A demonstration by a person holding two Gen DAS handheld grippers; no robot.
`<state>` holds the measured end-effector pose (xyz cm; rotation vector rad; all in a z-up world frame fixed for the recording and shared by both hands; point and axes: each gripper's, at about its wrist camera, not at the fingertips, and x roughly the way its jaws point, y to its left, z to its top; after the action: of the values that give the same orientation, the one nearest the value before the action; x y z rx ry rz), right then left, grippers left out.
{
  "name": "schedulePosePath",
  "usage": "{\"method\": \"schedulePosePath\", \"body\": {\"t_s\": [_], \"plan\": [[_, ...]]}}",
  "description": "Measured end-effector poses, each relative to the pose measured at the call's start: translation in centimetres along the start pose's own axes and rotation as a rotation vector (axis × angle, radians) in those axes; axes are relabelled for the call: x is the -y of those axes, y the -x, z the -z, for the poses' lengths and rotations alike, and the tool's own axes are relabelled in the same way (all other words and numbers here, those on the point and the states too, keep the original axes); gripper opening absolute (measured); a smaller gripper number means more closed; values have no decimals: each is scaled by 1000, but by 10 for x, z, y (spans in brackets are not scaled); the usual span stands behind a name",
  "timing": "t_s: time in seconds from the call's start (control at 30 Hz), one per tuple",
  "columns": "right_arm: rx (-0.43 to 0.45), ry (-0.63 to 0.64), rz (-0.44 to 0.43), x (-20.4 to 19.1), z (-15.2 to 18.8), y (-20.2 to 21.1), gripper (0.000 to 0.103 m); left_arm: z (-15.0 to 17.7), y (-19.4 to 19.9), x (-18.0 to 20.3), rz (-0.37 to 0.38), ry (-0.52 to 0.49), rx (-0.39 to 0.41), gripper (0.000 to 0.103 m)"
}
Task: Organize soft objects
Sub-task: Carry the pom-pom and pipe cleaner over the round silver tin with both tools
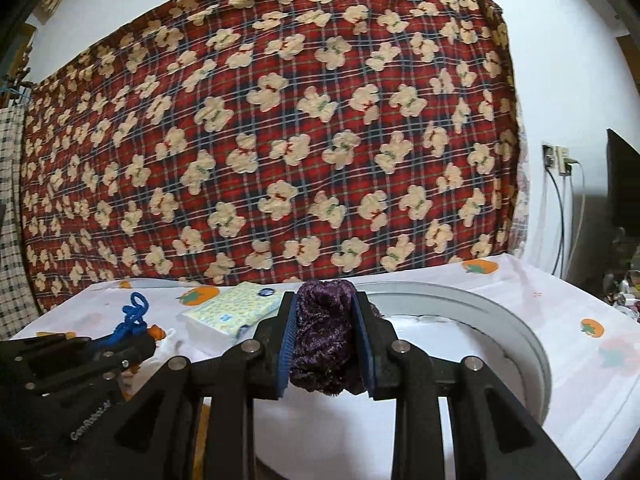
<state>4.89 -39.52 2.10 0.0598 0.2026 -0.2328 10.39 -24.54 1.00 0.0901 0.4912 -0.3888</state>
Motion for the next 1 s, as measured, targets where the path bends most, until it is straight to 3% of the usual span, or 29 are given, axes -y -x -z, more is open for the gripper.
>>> {"method": "schedulePosePath", "body": {"t_s": [0.47,1.0], "plan": [[-24,-84,103,37,-2,-2,30,-19,-7,43,36,-69,-45,7],[-72,-152,198,62,1,-7,30,-26,-34,86,87,-124,-166,7]]}}
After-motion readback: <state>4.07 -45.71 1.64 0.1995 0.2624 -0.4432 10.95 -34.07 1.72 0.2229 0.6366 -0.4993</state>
